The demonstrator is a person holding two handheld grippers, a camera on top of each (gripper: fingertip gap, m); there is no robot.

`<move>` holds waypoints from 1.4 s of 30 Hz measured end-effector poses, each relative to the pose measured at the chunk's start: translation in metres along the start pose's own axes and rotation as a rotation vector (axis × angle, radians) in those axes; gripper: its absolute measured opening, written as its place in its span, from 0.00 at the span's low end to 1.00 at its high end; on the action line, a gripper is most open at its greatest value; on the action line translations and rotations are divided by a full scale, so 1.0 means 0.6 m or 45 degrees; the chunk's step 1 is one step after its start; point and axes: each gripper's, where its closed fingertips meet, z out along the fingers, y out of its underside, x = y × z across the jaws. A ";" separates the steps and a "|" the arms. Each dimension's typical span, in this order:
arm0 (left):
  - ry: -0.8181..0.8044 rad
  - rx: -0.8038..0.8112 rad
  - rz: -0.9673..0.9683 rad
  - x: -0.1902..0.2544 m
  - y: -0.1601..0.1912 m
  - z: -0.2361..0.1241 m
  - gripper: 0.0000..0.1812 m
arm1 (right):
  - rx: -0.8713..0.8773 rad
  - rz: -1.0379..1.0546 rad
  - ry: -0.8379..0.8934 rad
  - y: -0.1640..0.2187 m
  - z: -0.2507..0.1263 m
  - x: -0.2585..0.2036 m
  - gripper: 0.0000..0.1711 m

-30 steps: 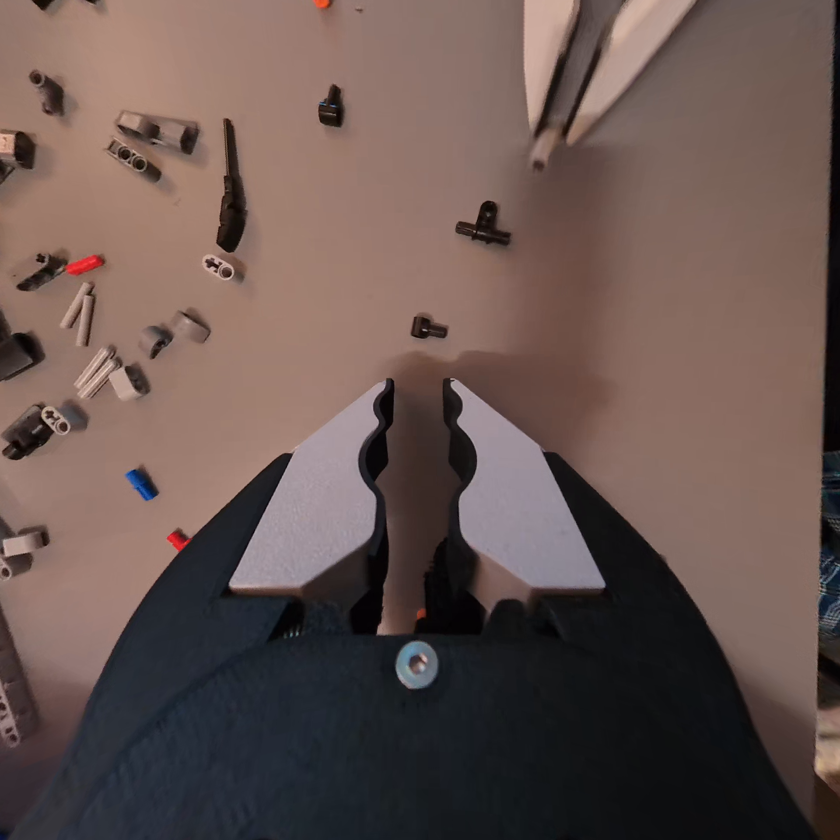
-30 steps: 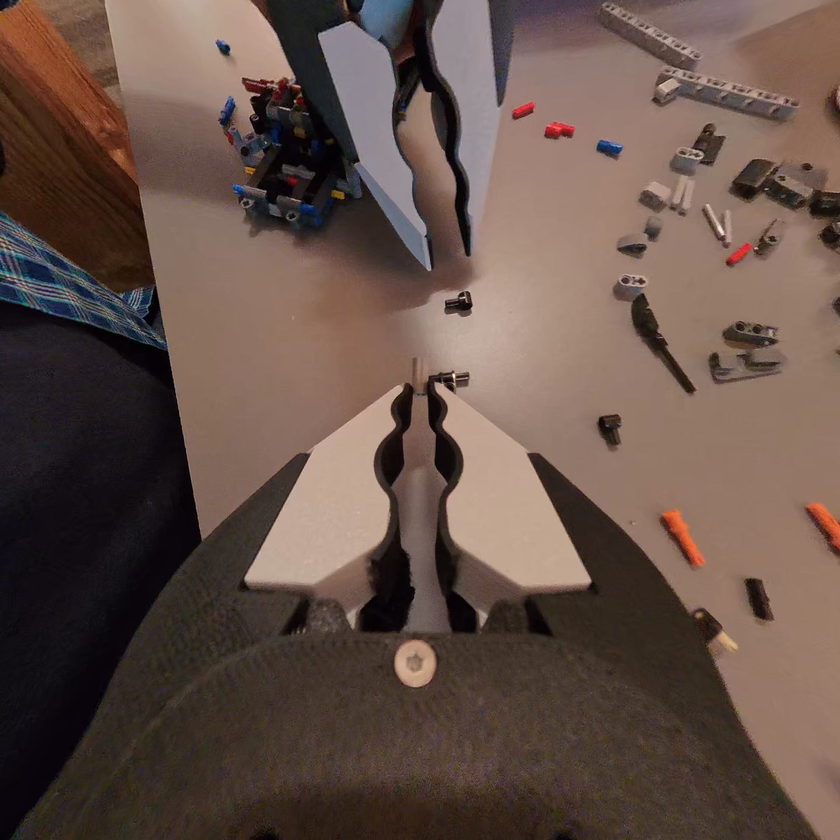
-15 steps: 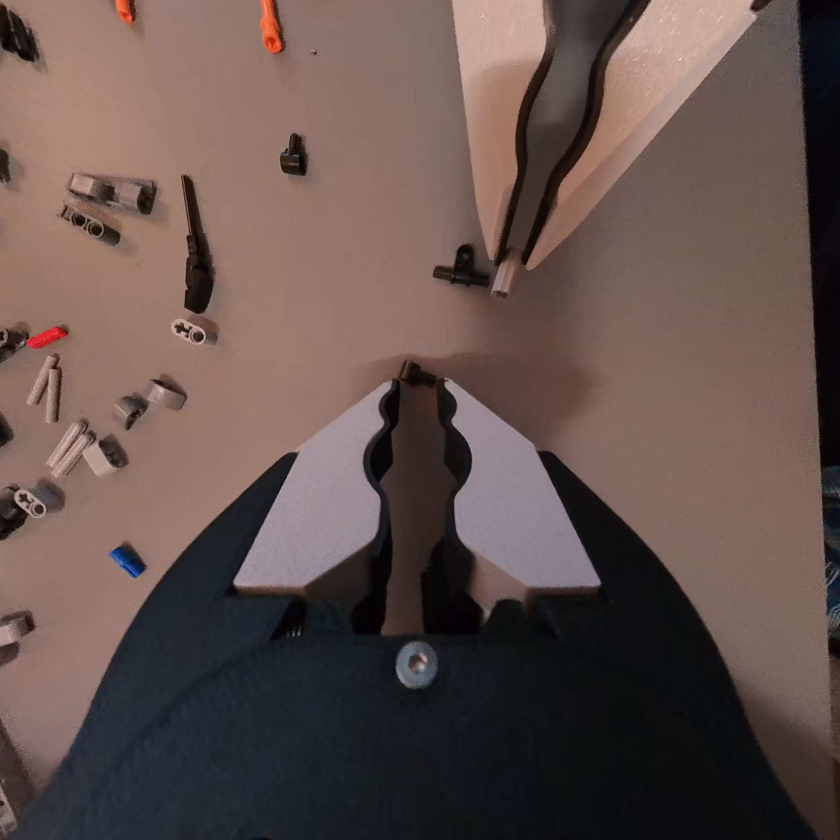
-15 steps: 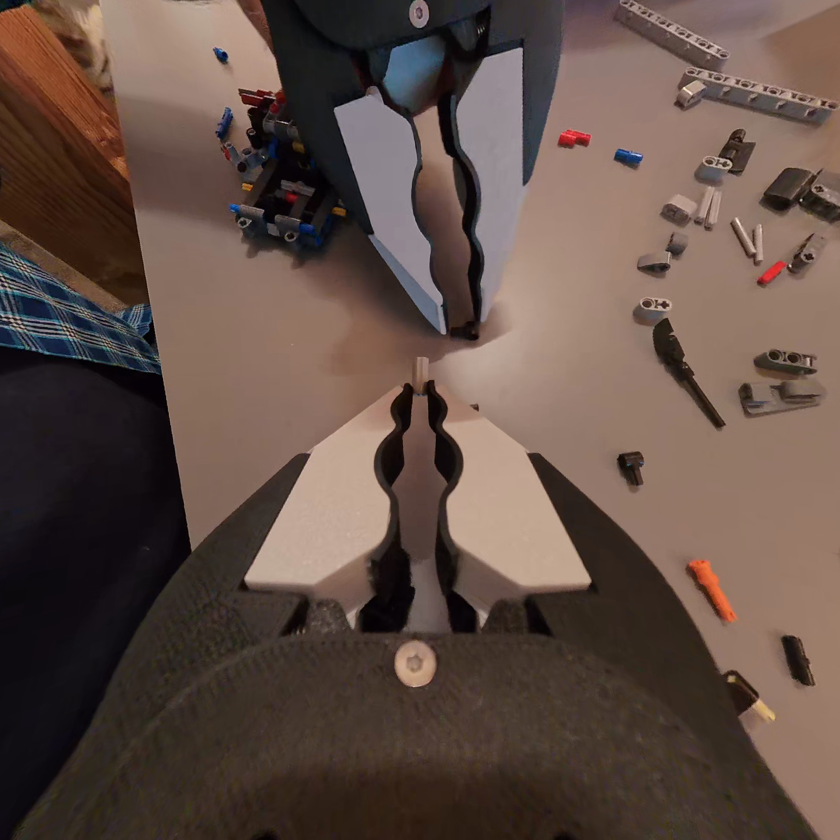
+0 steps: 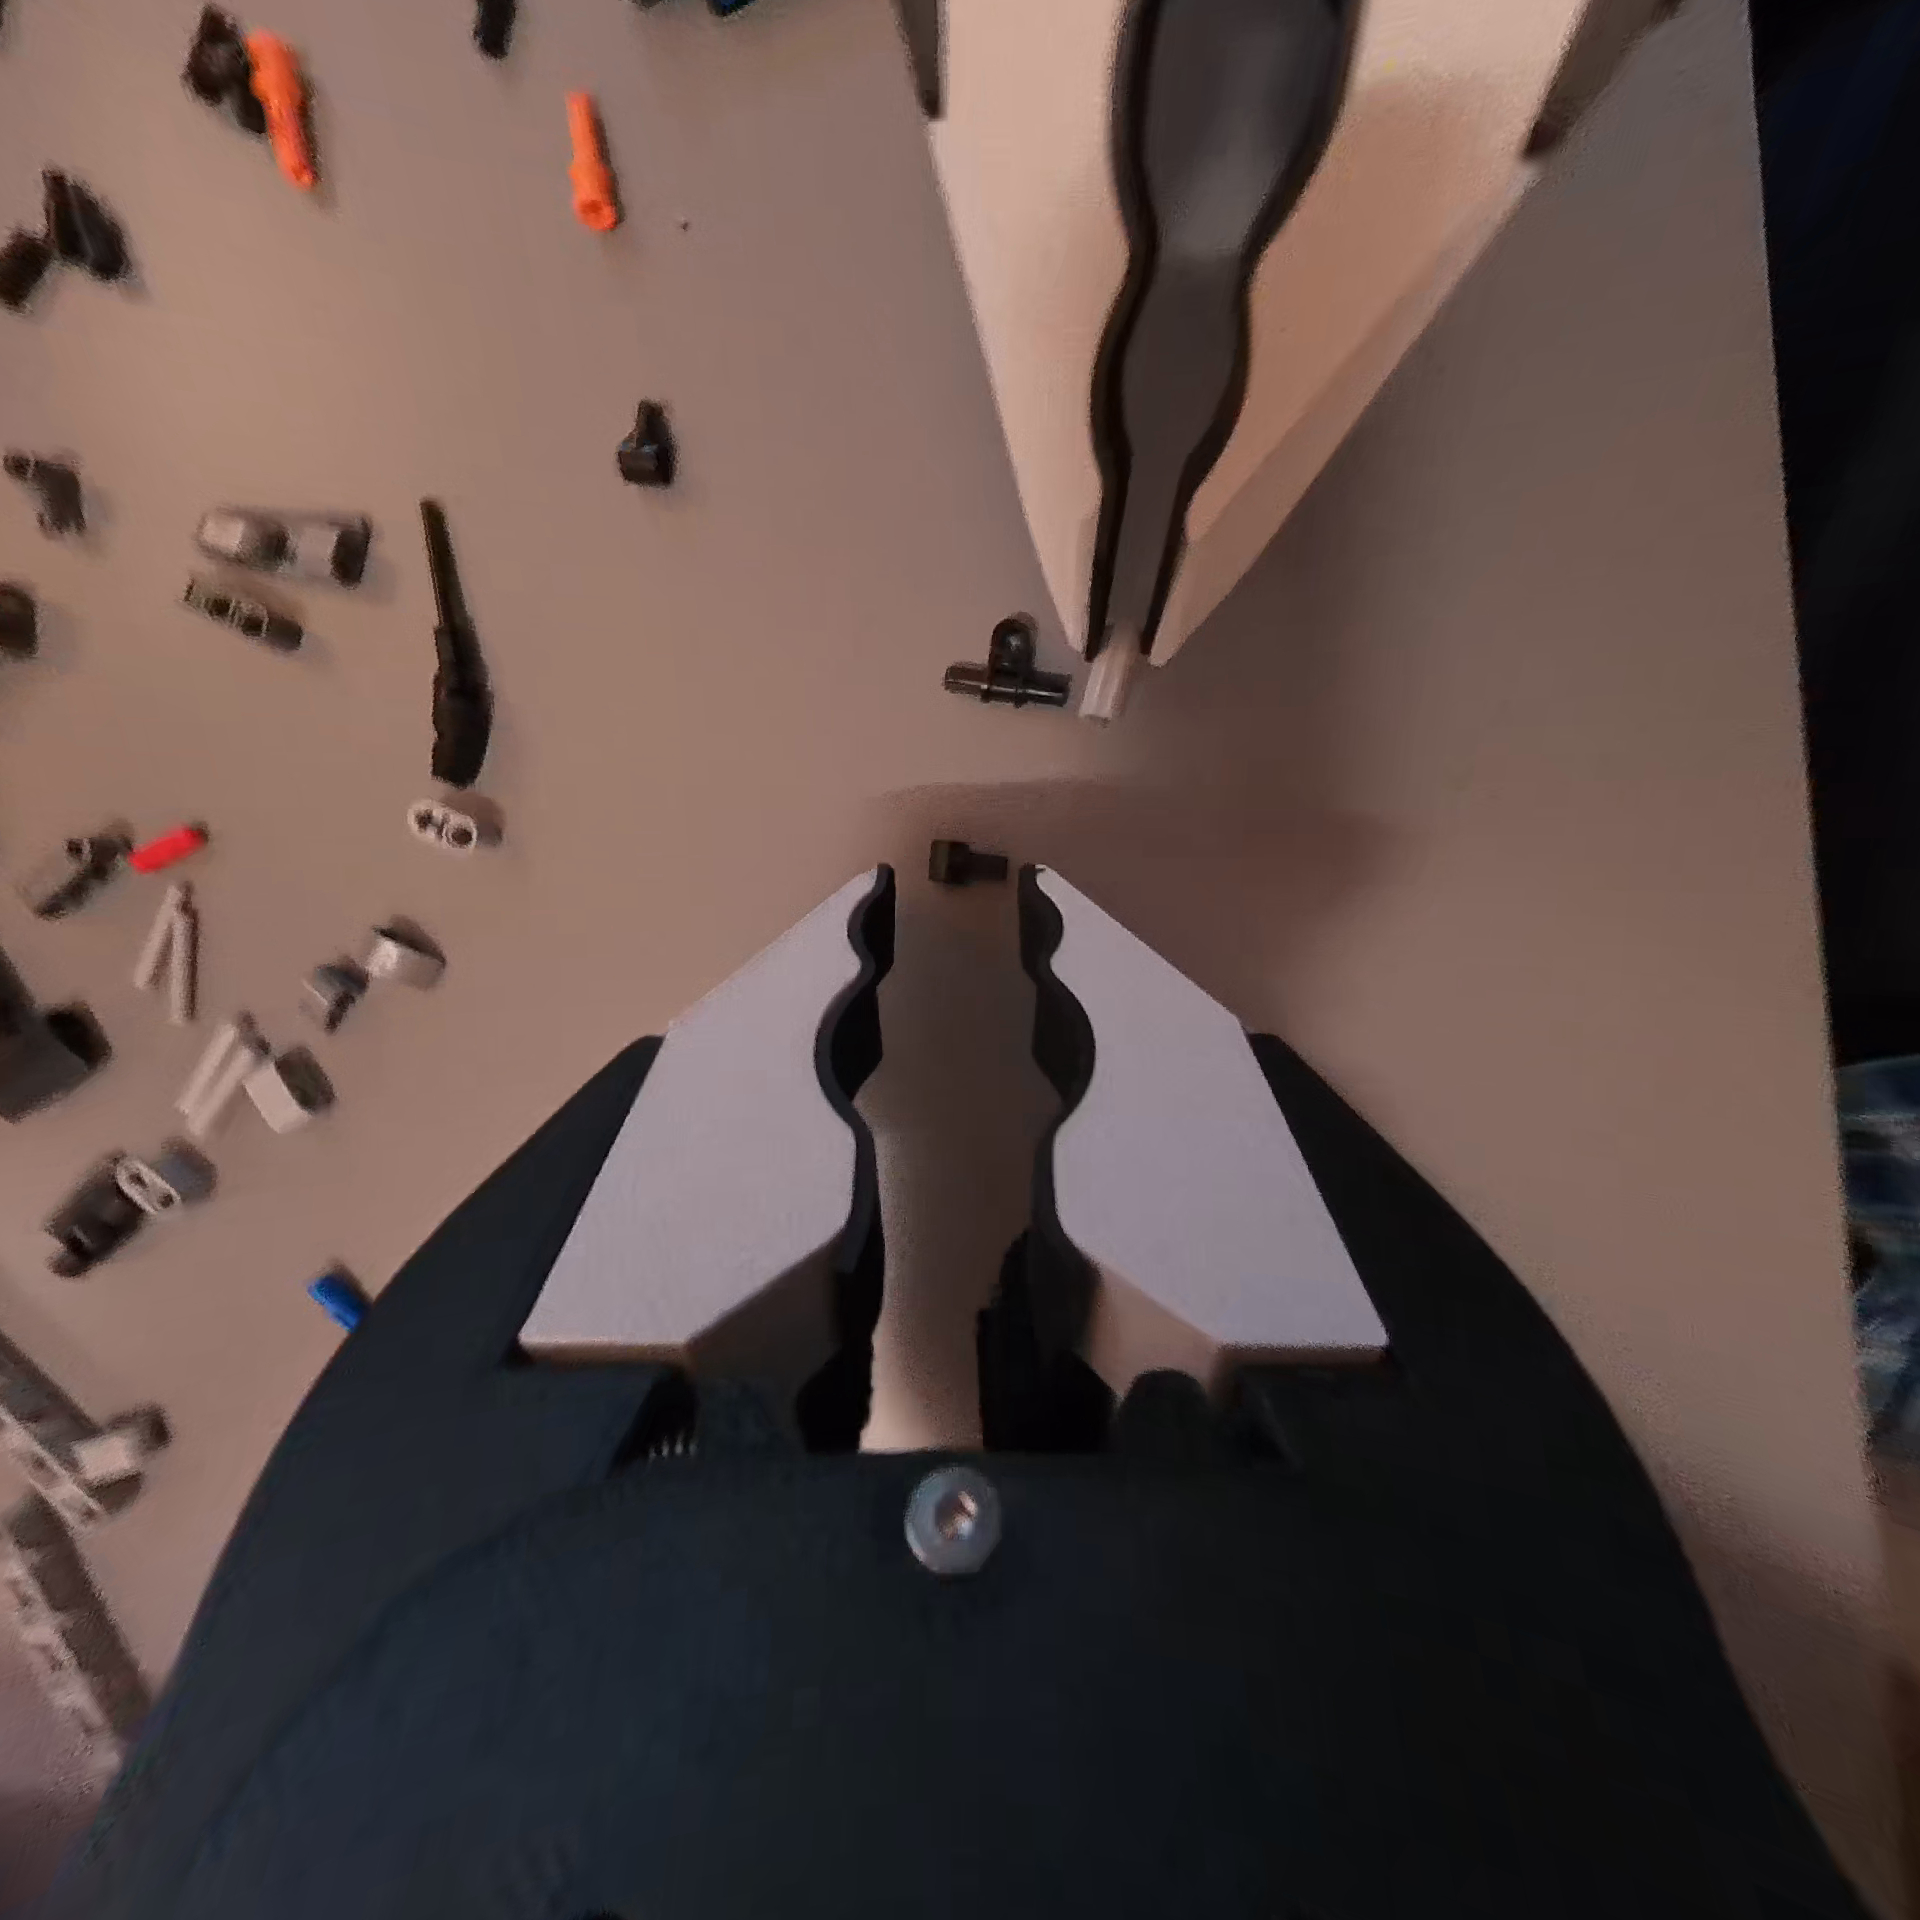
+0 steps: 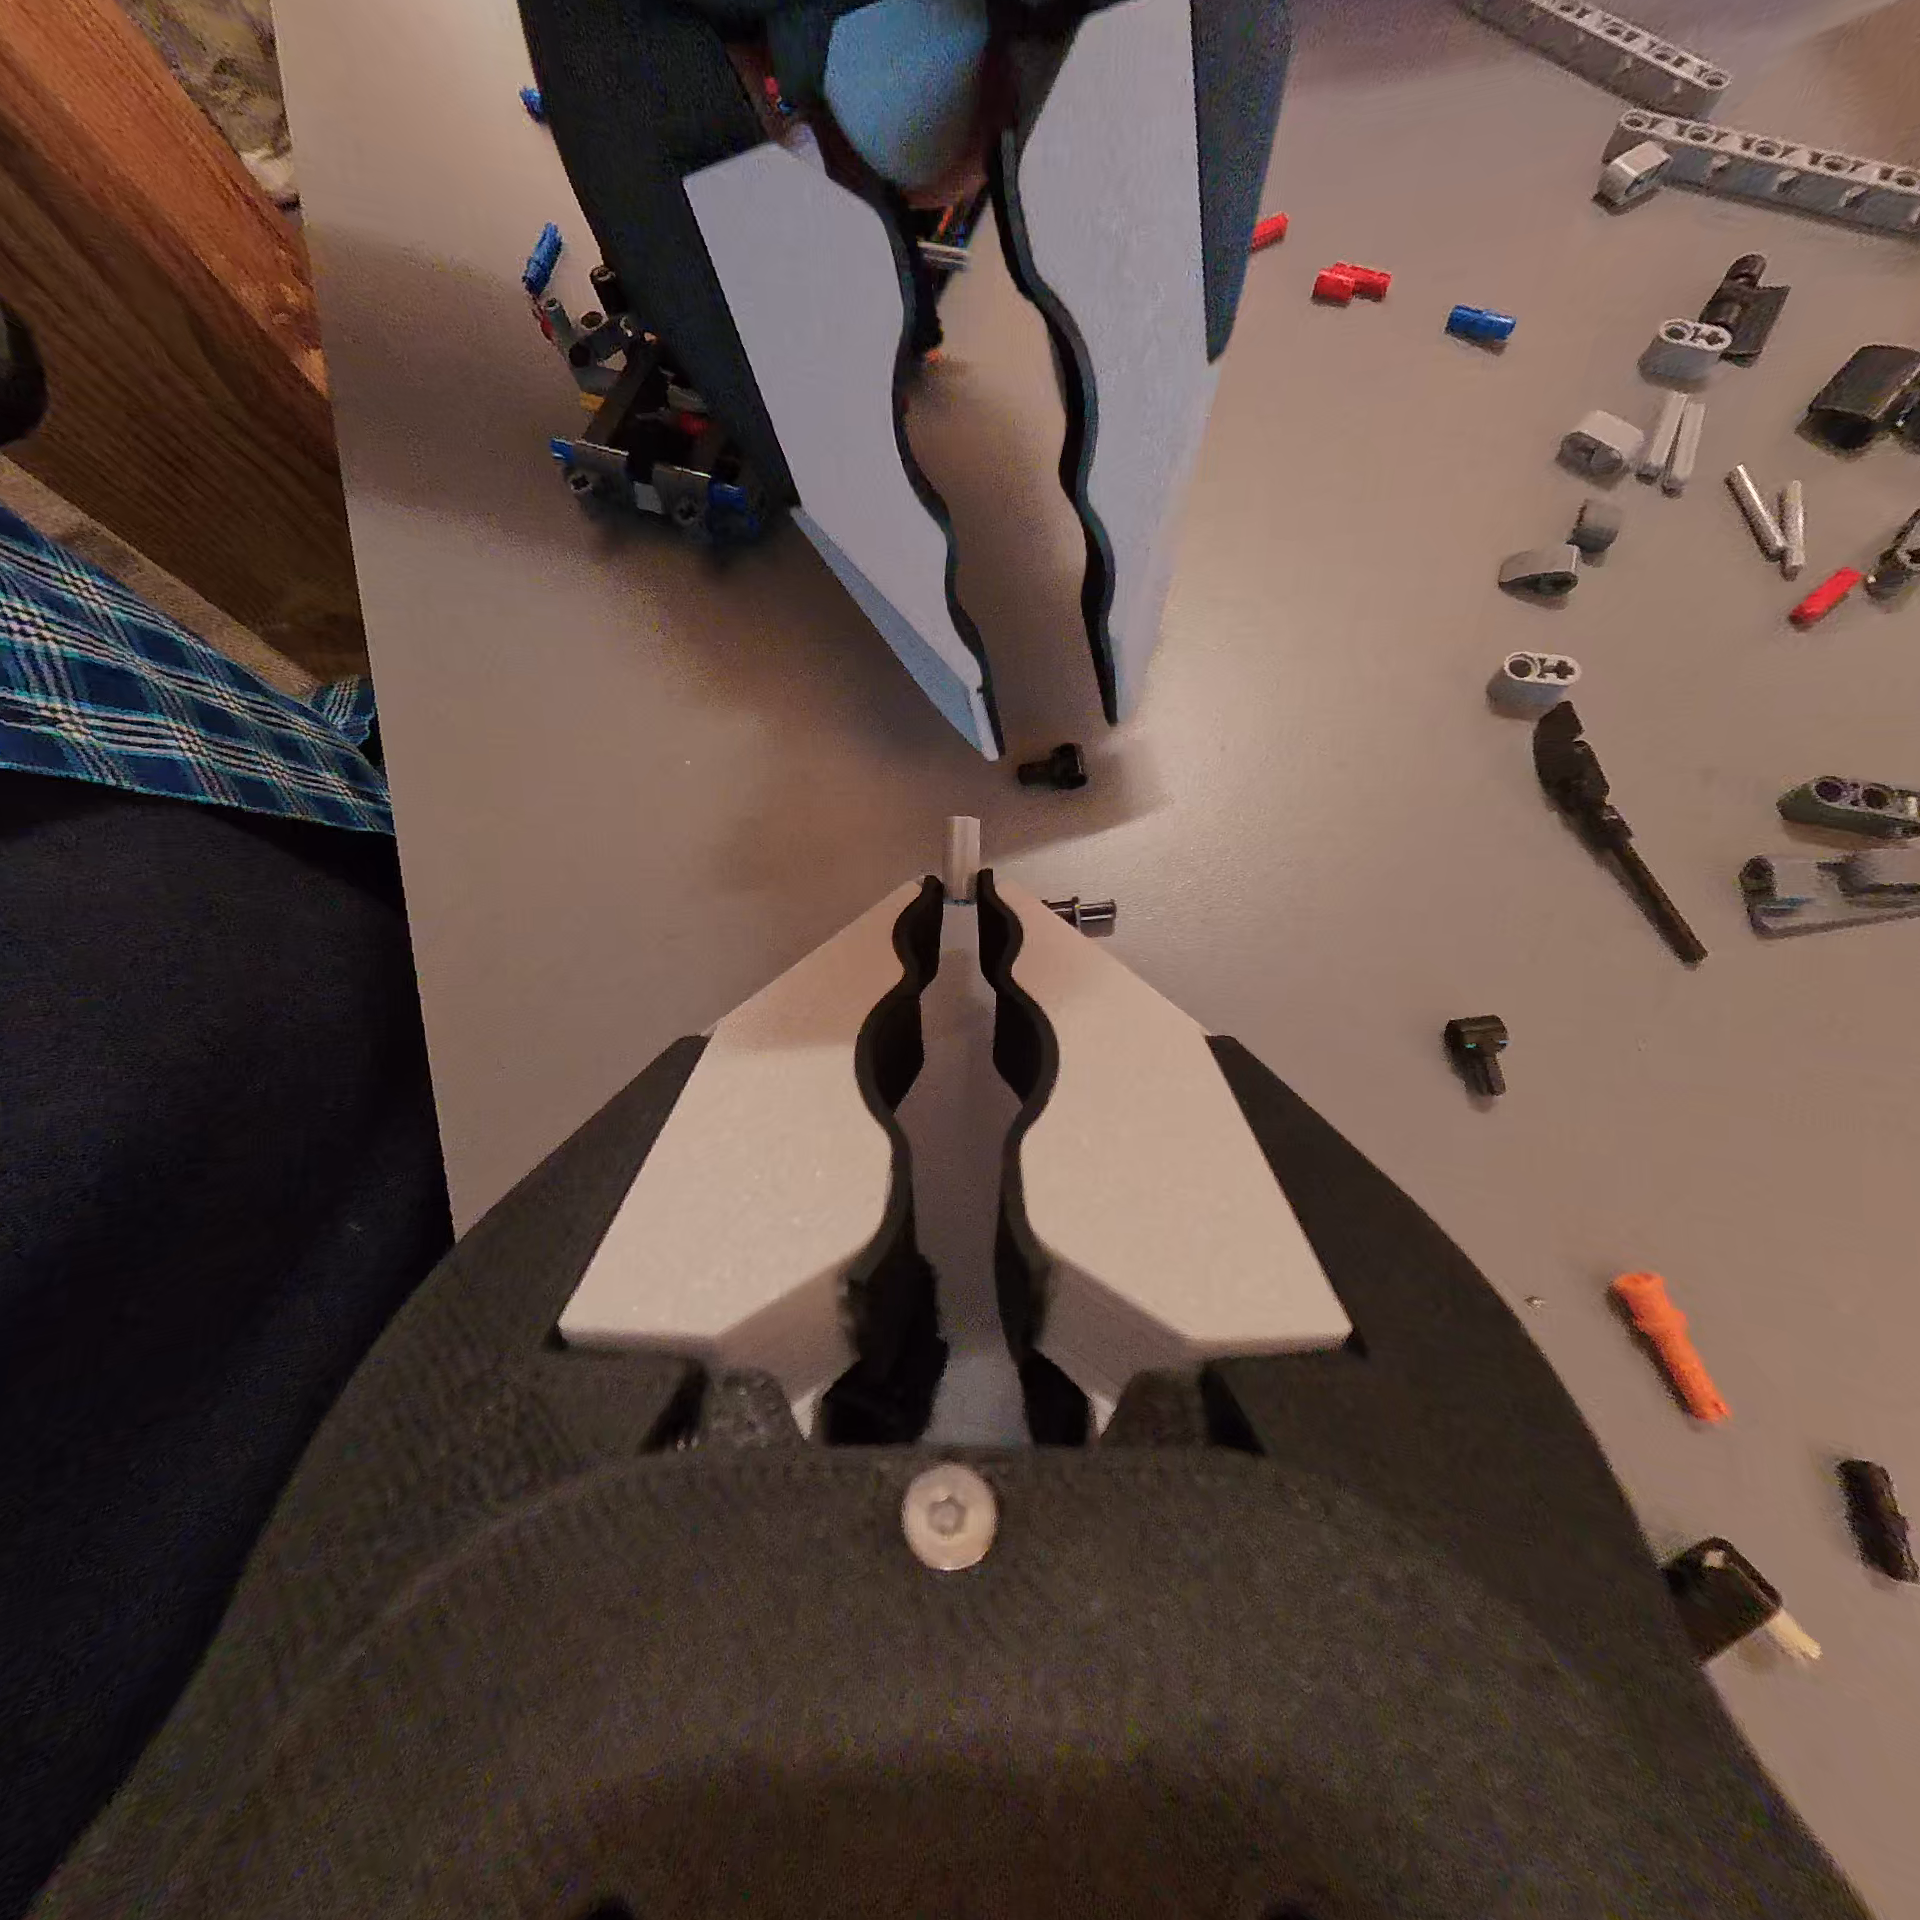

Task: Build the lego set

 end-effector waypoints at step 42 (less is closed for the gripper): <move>-0.124 -0.062 -0.549 0.052 0.003 0.007 0.17 | -0.090 -0.054 0.004 0.027 0.010 -0.003 0.03</move>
